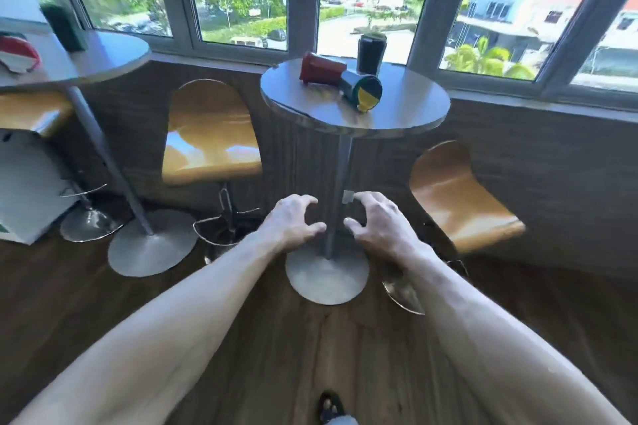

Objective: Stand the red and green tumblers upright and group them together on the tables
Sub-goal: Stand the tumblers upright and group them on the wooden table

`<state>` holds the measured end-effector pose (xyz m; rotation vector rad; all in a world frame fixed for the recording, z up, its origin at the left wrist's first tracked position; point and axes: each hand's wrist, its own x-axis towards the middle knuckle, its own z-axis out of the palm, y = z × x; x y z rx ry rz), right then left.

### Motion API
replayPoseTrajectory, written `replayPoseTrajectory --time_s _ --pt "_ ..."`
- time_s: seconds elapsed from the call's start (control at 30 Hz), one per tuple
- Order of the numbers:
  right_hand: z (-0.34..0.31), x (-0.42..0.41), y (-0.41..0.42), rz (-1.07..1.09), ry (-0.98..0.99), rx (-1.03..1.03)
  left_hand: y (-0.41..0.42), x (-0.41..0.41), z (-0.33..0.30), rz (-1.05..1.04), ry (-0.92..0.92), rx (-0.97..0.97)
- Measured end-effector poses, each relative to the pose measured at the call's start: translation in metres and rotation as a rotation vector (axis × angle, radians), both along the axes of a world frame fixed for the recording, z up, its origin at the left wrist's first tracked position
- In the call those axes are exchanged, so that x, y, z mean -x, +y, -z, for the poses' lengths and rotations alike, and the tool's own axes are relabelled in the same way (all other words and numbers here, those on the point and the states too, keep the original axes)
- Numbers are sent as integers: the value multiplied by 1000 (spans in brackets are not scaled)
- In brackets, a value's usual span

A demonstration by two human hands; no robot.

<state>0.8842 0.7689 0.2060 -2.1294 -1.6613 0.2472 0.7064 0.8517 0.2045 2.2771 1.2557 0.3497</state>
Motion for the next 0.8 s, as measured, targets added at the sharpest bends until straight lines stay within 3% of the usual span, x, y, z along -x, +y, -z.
replayPoseTrajectory --time_s 0.13,0.3,0.8 --pt "-49 -31 76 -13 -32 -211 68 -35 -49 -11 -97 -118" --pt "-93 -65 168 -52 -90 -292 147 -70 -93 -74 -158 -245" --pt "-91 -135 332 286 -18 -238 361 -145 -97 74 -290 -283"
